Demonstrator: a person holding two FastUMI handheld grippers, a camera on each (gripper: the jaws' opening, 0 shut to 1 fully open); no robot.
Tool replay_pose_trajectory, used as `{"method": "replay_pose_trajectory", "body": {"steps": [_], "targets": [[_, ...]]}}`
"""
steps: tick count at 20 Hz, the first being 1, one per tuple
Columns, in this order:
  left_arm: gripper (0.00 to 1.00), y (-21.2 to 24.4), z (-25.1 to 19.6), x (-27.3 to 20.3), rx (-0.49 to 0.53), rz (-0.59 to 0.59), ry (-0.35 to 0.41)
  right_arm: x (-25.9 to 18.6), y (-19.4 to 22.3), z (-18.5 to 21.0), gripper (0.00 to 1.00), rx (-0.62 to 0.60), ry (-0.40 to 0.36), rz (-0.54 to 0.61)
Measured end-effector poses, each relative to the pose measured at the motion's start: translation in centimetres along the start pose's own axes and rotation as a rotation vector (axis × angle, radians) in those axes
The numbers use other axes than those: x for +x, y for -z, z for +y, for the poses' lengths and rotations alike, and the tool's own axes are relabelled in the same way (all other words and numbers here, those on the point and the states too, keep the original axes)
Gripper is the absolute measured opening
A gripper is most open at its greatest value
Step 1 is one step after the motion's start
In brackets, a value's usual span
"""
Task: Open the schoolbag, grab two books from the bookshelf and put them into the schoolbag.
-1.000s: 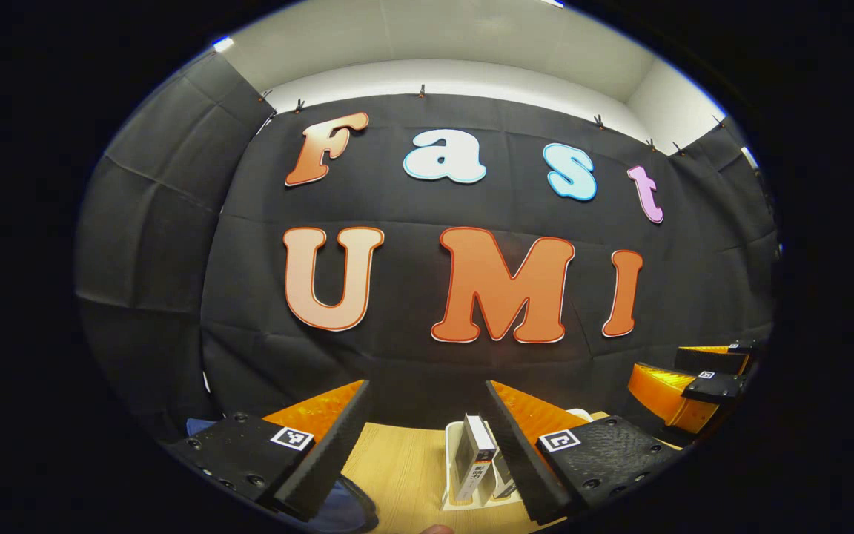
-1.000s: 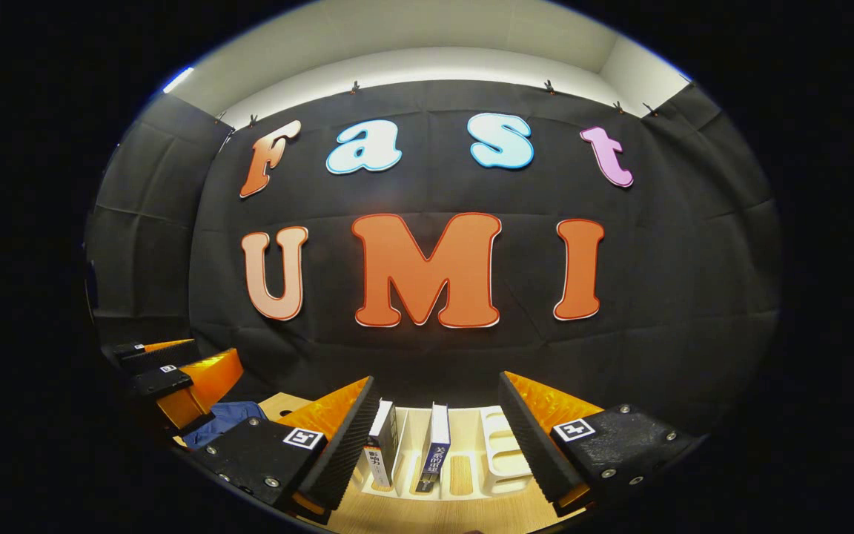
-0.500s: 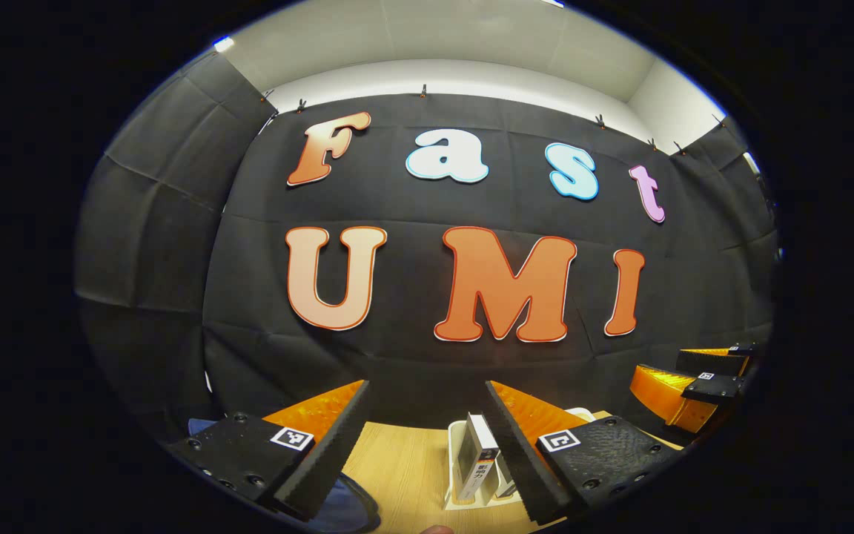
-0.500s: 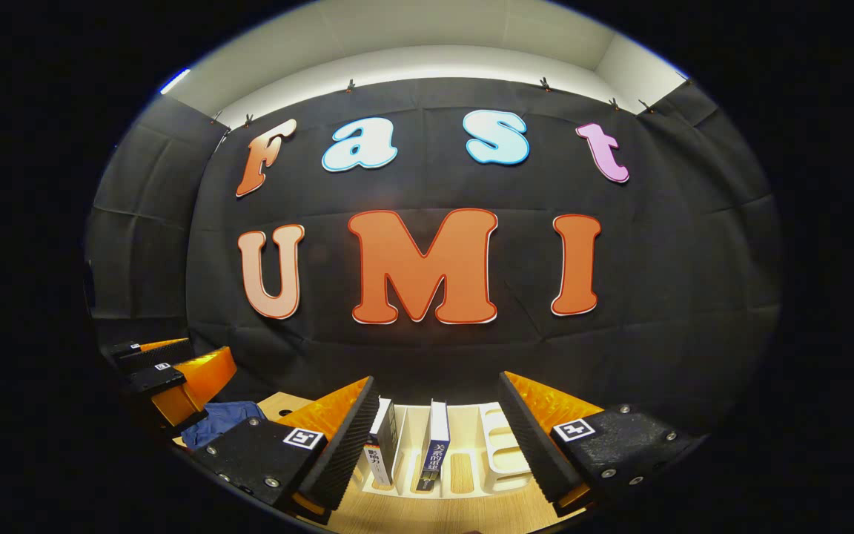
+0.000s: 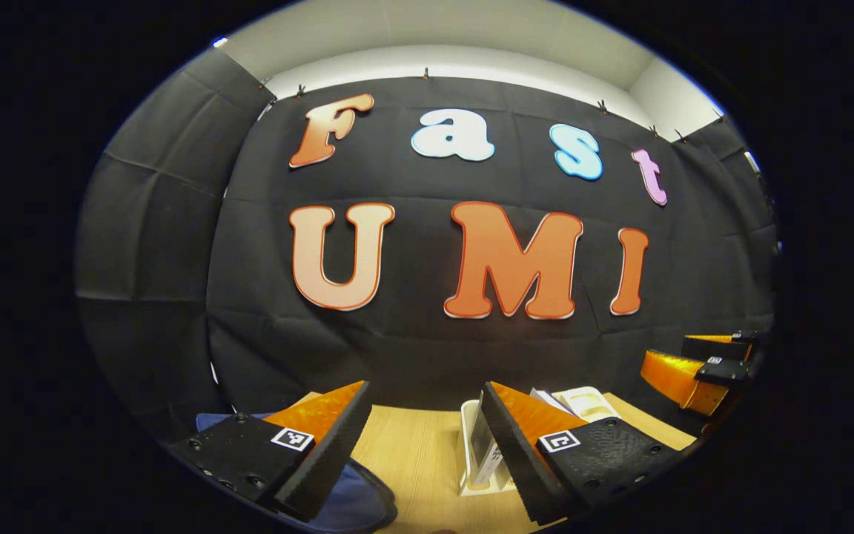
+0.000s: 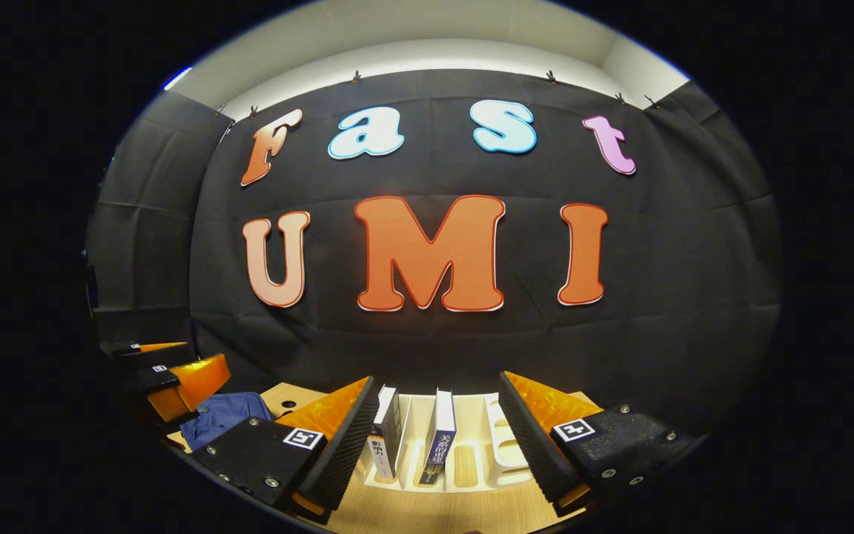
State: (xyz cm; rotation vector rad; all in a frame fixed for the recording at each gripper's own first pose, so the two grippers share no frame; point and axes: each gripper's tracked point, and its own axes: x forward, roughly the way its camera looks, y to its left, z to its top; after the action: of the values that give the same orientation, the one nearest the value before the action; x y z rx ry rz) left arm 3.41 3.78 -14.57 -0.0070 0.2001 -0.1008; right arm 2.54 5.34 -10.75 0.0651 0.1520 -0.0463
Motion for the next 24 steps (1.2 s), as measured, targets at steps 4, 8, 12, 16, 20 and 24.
{"method": "replay_pose_trajectory", "body": {"steps": [4, 8, 12, 16, 20, 24], "targets": [[0.94, 2.8, 3.5, -0.8, 0.057, 0.074, -0.045, 0.3, 1.2, 0.2, 0.97, -0.005, -0.006, 0.032], [0.94, 6.0, 4.5, -1.4, 0.178, 0.128, -0.042, 0.7, 2.4, 0.6, 0.97, -0.017, -0.012, 0.054], [0.90, 11.9, 5.2, -2.1, 0.424, 0.244, 0.021, 0.9, 3.5, 0.4, 0.97, -0.031, -0.011, 0.079], [0.90, 17.9, 5.5, -3.2, 0.614, 0.365, 0.077, 0.9, 4.8, -0.6, 0.97, -0.033, 0.013, 0.103], [0.90, 23.5, 6.2, -4.4, 0.772, 0.532, 0.105, 1.0, 6.1, -2.3, 0.97, -0.035, 0.047, 0.125], [0.91, 28.5, 6.5, -6.8, 0.914, 0.730, 0.122, 1.1, 6.8, -4.4, 0.97, -0.034, 0.093, 0.135]]}}
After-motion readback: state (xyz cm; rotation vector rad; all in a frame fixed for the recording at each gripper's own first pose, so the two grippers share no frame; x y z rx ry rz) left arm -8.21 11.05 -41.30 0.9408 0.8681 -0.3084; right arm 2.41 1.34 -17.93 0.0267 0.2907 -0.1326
